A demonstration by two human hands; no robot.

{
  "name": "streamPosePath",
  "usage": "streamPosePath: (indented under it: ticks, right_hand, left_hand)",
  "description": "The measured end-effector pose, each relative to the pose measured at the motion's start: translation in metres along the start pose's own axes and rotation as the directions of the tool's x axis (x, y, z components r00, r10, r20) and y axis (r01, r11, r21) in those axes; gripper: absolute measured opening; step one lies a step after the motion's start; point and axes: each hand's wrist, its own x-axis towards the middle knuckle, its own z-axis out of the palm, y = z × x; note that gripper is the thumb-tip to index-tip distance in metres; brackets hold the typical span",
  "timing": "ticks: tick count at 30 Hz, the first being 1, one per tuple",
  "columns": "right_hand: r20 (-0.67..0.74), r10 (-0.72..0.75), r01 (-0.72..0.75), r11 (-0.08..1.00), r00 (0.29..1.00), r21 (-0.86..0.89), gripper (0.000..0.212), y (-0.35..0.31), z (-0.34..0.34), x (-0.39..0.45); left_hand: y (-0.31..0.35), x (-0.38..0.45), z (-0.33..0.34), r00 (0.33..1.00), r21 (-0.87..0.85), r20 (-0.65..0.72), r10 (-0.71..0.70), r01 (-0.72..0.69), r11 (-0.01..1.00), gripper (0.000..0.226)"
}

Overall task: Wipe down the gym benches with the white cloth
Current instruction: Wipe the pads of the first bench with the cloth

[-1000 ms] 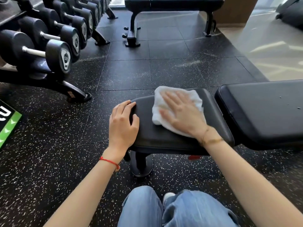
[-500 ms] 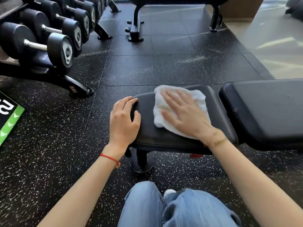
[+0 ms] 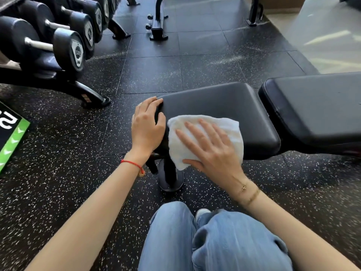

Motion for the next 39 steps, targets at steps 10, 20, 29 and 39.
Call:
streamPosePath:
  ticks: [10, 20, 29, 39]
  right_hand:
    - [0.007, 0.107, -0.107, 0.994, 0.994, 0.021, 0.075, -0.001, -0.002, 0.009]
    - [0.103, 0.399, -0.412, 0.885, 0.911, 0.218, 0.065, 0.074, -0.015, -0.015]
    - [0.329, 0.257, -0.344, 0.908, 0.909, 0.238, 0.075, 0.069, -0.001, 0.047]
    - [0.391, 0.322, -0.439, 0.861, 0.862, 0.258, 0.072, 0.117, 0.022, 0.072]
  left_hand:
    - [0.001, 0.0, 0.002, 1.0, 0.032, -0.021, 0.003, -0.003, 0.999, 0.051]
    - [-0.002, 0.0, 0.002, 1.0, 0.019, -0.023, 0.018, -0.018, 1.0, 0.049]
    - [-0.003, 0.001, 0.001, 0.999, 0.004, -0.022, 0.03, -0.03, 1.0, 0.049]
    - [-0.003, 0.002, 0.002, 0.999, -0.004, -0.035, 0.021, -0.021, 1.0, 0.048]
